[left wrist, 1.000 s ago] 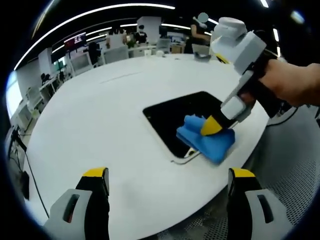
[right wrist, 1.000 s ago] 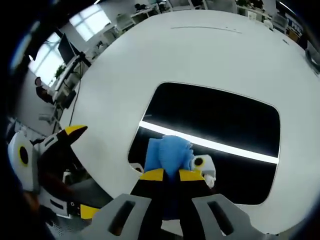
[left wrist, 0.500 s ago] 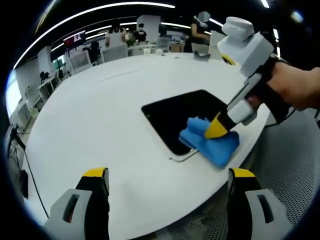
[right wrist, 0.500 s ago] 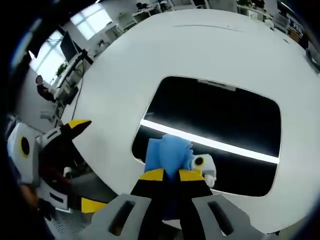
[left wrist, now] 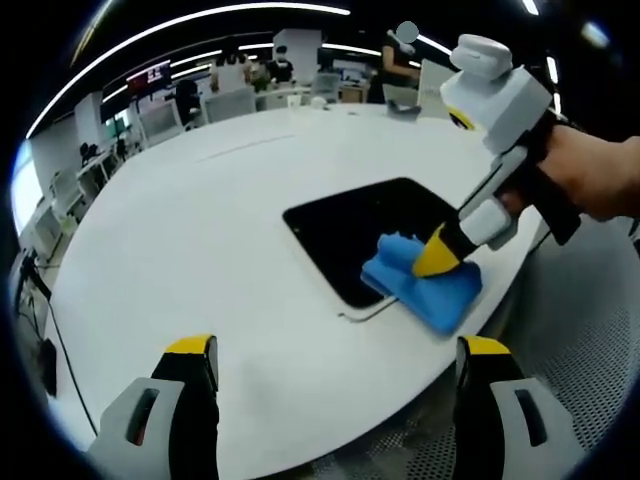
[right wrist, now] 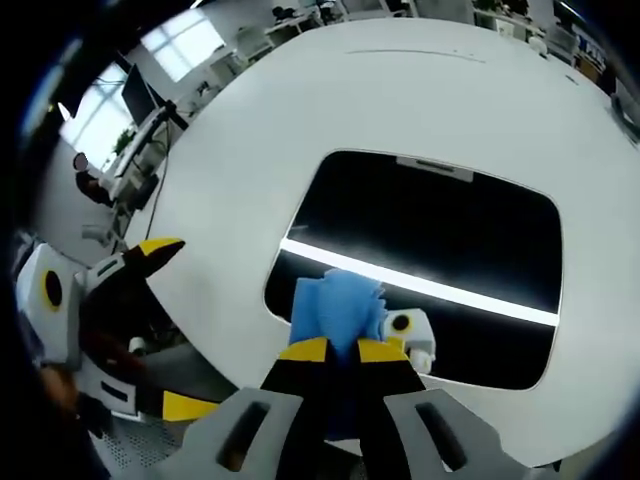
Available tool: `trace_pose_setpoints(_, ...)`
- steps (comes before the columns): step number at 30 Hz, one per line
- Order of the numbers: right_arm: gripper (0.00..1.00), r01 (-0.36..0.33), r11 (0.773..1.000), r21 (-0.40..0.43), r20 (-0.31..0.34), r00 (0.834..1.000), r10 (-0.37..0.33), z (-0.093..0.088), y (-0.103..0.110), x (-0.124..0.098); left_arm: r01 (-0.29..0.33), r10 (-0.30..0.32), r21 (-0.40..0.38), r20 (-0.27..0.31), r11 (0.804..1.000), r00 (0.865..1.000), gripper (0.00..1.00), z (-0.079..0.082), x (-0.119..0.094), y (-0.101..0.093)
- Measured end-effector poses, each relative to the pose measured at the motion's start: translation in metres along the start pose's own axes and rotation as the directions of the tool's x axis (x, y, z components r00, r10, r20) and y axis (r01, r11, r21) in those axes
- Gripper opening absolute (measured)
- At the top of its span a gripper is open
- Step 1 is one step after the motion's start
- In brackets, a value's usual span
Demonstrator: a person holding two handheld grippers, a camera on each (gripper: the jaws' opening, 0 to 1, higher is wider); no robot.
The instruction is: Wipe the mirror surface with the cleaning cloth until all visible marks leave the cleaned area.
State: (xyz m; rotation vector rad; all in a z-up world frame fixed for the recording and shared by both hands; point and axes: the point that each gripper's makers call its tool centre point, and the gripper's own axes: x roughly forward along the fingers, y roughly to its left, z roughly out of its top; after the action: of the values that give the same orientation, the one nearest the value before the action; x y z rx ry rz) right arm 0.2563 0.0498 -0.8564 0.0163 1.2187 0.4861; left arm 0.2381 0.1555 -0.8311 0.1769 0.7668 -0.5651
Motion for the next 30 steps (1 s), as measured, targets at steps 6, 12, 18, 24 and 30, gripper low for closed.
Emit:
trace_pose_setpoints(6, 0.03, -0.002, 1.0, 0.011, -0.002, 1.0, 0.002, -0.001, -0.004, -0.002, -0.002, 0.002, -0.005, 0.001, 1.0, 1.0, 0.99, -0.001, 0.0, 0.0)
trace_pose_setpoints(12, 0.03, 0.001, 1.0, 0.015, -0.003, 1.0, -0.001, -0.003, -0.01, -0.004, -0.003, 0.003, -0.005, -0.001, 1.0, 1.0, 0.99, -0.001, 0.0, 0.0)
trace_pose_setpoints(18, 0.03, 0.005, 1.0, 0.016, -0.002, 1.0, -0.005, -0.004, -0.015, -0.006, -0.005, 0.005, -0.003, 0.0, 1.0, 1.0, 0.99, 0.0, 0.0, 0.0)
trace_pose_setpoints(24, 0.03, 0.004, 1.0, 0.016, 0.0, 1.0, -0.004, -0.005, -0.017, -0.006, -0.005, 0.005, 0.0, 0.002, 1.0, 1.0, 0.99, 0.001, 0.001, 0.0)
trace_pose_setpoints(30, 0.03, 0.007, 1.0, 0.021, 0.0, 1.0, -0.007, -0.006, -0.022, -0.008, -0.004, 0.004, -0.002, 0.001, 1.0, 1.0, 0.99, 0.0, 0.0, 0.0)
